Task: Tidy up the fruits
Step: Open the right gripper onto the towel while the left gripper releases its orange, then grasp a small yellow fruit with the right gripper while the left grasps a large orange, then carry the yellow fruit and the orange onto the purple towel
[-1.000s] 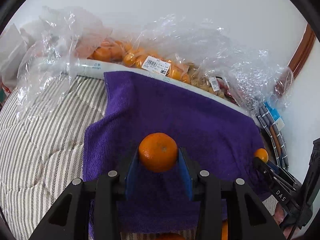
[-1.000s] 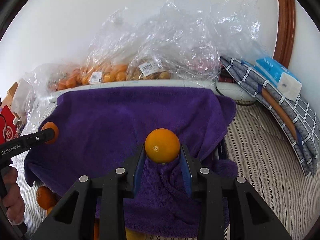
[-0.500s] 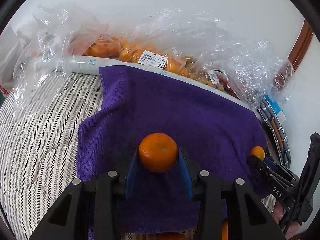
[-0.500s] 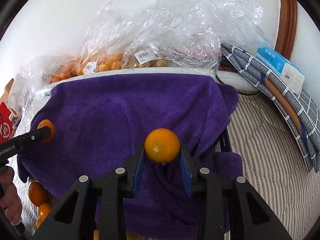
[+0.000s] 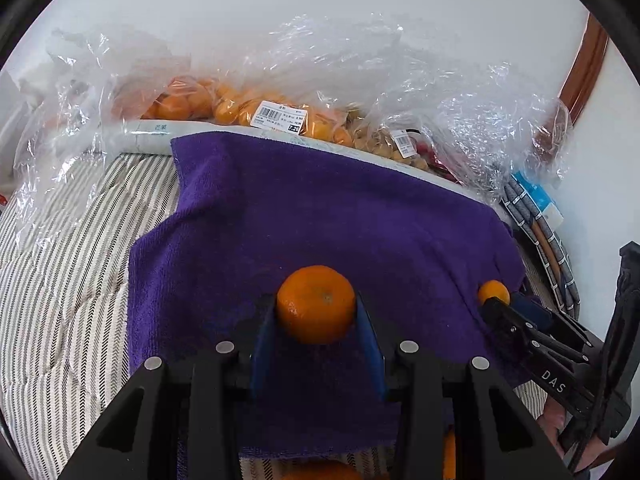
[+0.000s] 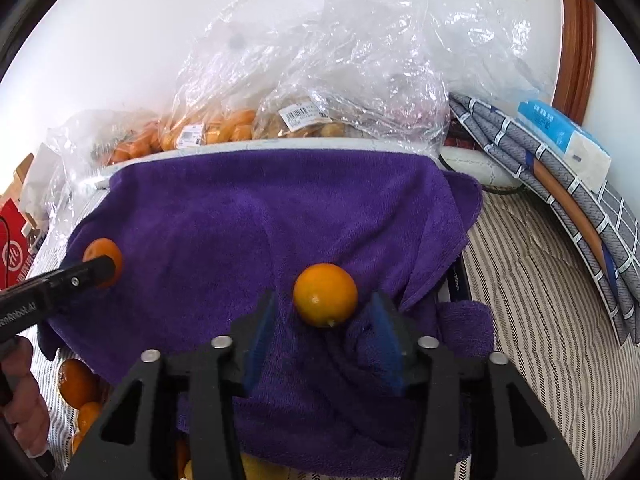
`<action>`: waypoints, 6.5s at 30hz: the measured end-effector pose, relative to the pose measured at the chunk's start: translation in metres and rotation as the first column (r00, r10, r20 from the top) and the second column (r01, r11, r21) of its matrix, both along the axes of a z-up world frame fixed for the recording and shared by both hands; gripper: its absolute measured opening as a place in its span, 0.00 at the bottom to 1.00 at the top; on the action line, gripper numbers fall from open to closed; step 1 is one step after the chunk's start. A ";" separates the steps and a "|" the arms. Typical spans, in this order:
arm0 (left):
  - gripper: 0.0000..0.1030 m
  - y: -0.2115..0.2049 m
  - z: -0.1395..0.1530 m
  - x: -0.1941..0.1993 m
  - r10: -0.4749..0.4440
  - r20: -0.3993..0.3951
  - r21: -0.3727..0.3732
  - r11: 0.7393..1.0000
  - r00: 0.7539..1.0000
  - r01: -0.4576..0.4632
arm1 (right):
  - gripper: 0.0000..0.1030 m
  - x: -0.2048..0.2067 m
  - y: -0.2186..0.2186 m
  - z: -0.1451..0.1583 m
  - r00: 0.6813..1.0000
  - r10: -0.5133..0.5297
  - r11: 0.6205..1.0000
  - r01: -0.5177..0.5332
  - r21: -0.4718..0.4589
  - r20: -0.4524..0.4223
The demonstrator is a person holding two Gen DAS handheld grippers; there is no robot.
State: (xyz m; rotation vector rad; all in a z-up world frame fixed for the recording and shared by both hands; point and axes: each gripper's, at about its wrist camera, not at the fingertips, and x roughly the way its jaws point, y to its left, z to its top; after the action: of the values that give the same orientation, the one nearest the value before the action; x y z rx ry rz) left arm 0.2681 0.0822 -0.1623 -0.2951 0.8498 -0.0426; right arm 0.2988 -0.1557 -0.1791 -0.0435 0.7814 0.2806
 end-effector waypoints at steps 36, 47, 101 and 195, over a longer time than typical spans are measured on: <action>0.57 0.003 0.026 -0.052 0.037 0.090 -0.062 0.998 0.995 -0.032 | 0.64 -0.076 -0.012 0.047 0.993 -0.025 1.000 0.026 -0.013 0.117; 0.57 0.021 0.016 -0.108 -0.011 0.052 -0.026 1.000 0.999 0.013 | 0.64 -0.121 -0.025 0.025 0.998 -0.051 0.999 0.051 0.013 0.039; 0.38 0.006 -0.022 -0.093 -0.054 -0.026 -0.204 0.978 0.998 0.047 | 0.26 -0.118 -0.034 -0.023 1.000 -0.011 0.999 0.010 -0.044 -0.020; 0.39 0.022 0.035 -0.056 0.073 0.206 0.026 0.996 0.976 -0.080 | 0.26 -0.040 -0.028 0.048 0.992 -0.019 0.996 0.009 0.085 0.124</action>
State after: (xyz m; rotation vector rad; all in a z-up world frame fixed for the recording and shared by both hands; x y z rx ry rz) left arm 0.2125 0.1040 -0.1270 -0.2860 0.6328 0.0132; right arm 0.2591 -0.1833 -0.1312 0.0241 0.6445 0.2947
